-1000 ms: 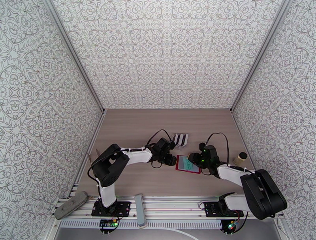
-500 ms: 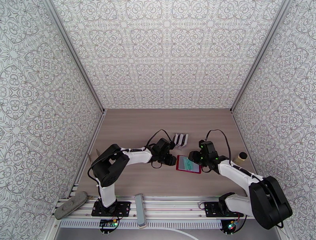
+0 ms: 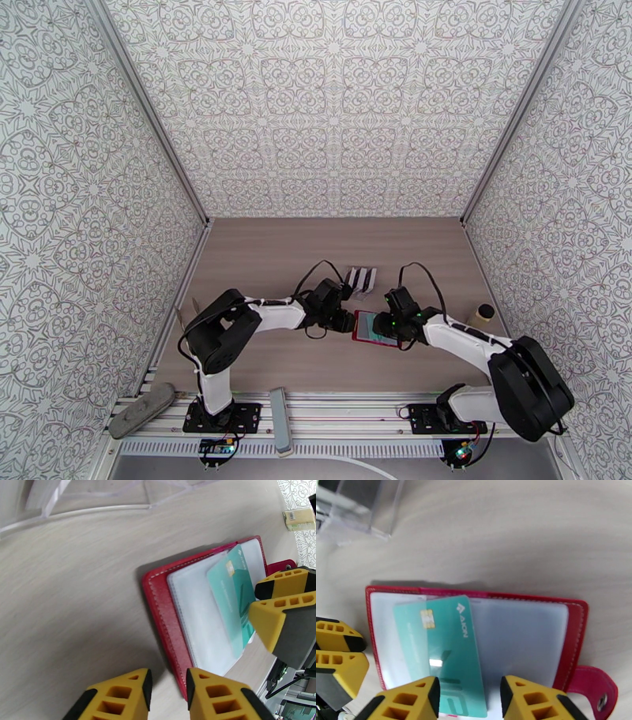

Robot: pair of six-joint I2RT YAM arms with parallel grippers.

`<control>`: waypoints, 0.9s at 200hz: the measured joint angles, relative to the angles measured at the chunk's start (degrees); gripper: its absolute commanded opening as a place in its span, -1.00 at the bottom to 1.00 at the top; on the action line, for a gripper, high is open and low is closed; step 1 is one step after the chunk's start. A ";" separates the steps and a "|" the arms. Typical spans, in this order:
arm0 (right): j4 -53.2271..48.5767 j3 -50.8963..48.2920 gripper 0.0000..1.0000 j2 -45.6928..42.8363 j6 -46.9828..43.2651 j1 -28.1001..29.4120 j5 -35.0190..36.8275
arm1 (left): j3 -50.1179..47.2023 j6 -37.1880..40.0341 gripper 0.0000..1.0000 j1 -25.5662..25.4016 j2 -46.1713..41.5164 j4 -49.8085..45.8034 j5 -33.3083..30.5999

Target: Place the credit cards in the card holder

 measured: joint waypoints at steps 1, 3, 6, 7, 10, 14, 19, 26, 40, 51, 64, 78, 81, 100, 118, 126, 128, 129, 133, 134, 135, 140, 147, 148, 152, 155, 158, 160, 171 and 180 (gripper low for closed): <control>0.00 0.04 -0.08 0.02 0.00 0.04 0.00 | 0.00 -0.02 -0.37 0.00 0.00 0.00 0.02; 0.00 0.13 -0.08 0.15 0.00 0.13 0.04 | 0.00 -0.02 -0.37 0.00 0.02 0.02 0.02; 0.02 0.22 -0.08 0.26 0.00 0.20 0.11 | 0.00 -0.04 -0.37 0.00 0.02 0.09 0.04; 0.02 0.28 -0.08 0.33 0.00 0.24 0.13 | 0.00 -0.04 -0.37 0.00 0.02 0.11 0.04; 0.02 0.37 -0.08 0.48 0.00 0.39 0.17 | -0.02 -0.13 -0.37 -0.02 0.04 0.20 0.13; 0.02 0.50 -0.08 0.70 0.00 0.52 0.28 | -0.04 -0.20 -0.37 -0.02 0.07 0.26 0.20; 0.00 0.66 -0.08 0.92 0.02 0.72 0.39 | -0.13 -0.22 -0.37 -0.07 0.09 0.44 0.33; 0.02 0.85 -0.08 1.18 0.02 0.92 0.44 | -0.24 -0.24 -0.37 -0.07 0.09 0.72 0.44; 0.00 1.18 -0.08 1.44 0.02 1.44 0.68 | -0.33 -0.35 -0.37 -0.07 0.11 1.01 0.61; -0.04 1.40 -0.08 1.64 0.04 1.81 0.83 | -0.37 -0.39 -0.37 -0.07 0.13 1.18 0.68; -0.24 1.79 -0.08 1.86 0.04 2.21 1.05 | -0.48 -0.39 -0.38 -0.07 0.15 1.42 0.85; -0.52 2.36 -0.08 2.19 0.04 2.60 1.27 | -0.68 -0.42 -0.39 -0.07 0.15 1.84 0.87; -0.59 2.45 -0.08 2.27 0.04 2.67 1.29 | -0.70 -0.42 -0.39 -0.07 0.15 1.86 0.87; -1.11 3.10 -0.08 2.49 0.04 3.10 1.66 | -0.85 -0.42 -0.39 -0.07 0.15 2.10 0.90; -1.57 3.78 -0.08 2.86 0.04 3.52 2.27 | -1.09 -0.42 -0.39 -0.07 0.13 2.58 1.01; -1.66 3.98 -0.08 3.04 0.04 3.65 2.34 | -1.18 -0.42 -0.39 -0.07 0.11 2.75 1.03; -1.66 4.02 -0.08 3.10 0.04 3.69 2.36 | -1.18 -0.42 -0.39 -0.07 0.11 2.78 1.03; -1.66 4.04 -0.08 3.13 0.04 3.69 2.34 | -1.20 -0.42 -0.39 -0.07 0.11 2.80 1.03; -1.70 4.09 -0.08 3.21 0.04 3.74 2.38 | -1.27 -0.42 -0.39 -0.07 0.09 2.95 1.05; -1.70 4.11 -0.08 3.23 0.04 3.76 2.38 | -1.31 -0.42 -0.39 -0.07 0.09 2.97 1.05; -1.73 4.13 -0.08 3.26 0.04 3.78 2.36 | -1.33 -0.42 -0.39 -0.07 0.09 2.99 1.05; -1.75 4.20 -0.08 3.39 0.04 3.85 2.36 | -1.42 -0.42 -0.39 -0.07 0.07 3.17 1.07; -1.75 4.35 -0.08 3.58 0.04 3.89 2.36 | -1.49 -0.42 -0.39 -0.07 0.04 3.34 1.05; -1.75 4.37 -0.08 3.61 0.04 3.89 2.36 | -1.49 -0.42 -0.39 -0.07 0.04 3.34 1.07; -1.75 4.46 -0.08 3.78 0.07 3.93 2.36 | -1.51 -0.42 -0.39 -0.07 0.04 3.37 1.07; -1.75 4.50 -0.08 3.82 0.07 3.96 2.38 | -1.51 -0.42 -0.39 -0.07 0.04 3.39 1.07; -1.75 4.57 -0.08 3.91 0.07 3.98 2.40 | -1.51 -0.44 -0.39 -0.07 0.04 3.39 1.07; -1.75 4.61 -0.08 4.00 0.07 4.00 2.43 | -1.53 -0.44 -0.39 -0.07 0.04 3.43 1.07; -1.75 4.72 -0.08 4.24 0.07 4.11 2.49 | -1.66 -0.44 -0.39 -0.07 0.02 3.65 1.09; -1.75 4.76 -0.08 4.31 0.04 4.22 2.49 | -1.81 -0.44 -0.39 -0.07 -0.02 3.93 1.09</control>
